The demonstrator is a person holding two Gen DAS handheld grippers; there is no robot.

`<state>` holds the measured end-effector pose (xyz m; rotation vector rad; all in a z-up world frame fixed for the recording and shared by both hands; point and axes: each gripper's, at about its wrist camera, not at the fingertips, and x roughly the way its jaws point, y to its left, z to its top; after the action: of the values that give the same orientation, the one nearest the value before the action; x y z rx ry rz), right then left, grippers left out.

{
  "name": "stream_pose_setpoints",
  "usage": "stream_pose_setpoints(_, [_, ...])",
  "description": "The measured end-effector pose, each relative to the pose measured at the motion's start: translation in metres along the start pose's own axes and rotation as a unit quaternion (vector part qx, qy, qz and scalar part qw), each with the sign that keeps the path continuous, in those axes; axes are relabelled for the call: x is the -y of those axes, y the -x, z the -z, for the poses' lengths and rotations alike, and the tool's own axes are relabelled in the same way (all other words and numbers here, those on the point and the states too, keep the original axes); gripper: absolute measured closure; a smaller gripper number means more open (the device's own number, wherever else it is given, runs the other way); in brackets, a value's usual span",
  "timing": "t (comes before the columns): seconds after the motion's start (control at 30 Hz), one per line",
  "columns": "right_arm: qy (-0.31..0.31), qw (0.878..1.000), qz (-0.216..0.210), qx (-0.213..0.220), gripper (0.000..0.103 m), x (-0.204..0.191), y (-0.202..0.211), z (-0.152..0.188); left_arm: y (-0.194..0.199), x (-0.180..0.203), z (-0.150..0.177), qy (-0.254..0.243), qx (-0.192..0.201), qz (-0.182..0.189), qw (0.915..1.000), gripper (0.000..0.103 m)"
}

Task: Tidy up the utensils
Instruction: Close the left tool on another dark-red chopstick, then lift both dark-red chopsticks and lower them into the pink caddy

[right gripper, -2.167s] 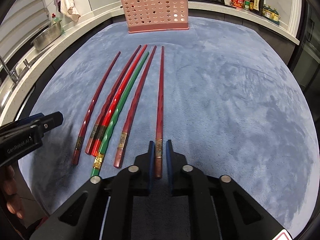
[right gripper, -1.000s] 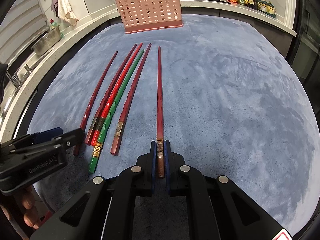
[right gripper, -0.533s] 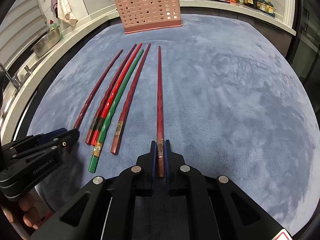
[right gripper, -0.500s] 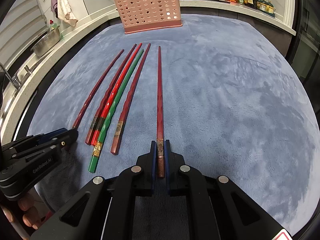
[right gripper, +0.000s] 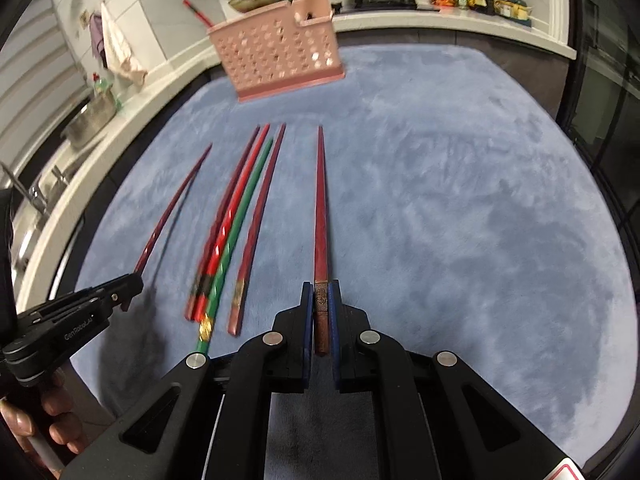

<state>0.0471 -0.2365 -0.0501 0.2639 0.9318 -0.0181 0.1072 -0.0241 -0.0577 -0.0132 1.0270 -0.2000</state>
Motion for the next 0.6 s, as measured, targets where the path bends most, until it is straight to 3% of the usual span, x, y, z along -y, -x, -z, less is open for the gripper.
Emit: stream_pose_setpoints(0.6, [0.013, 0.991, -0.017, 0.129, 0.096, -0.003, 0.076, -0.116, 0.083, -0.016, -0.118, 0.006, 0.117, -0.001, 0.9932, 0.096])
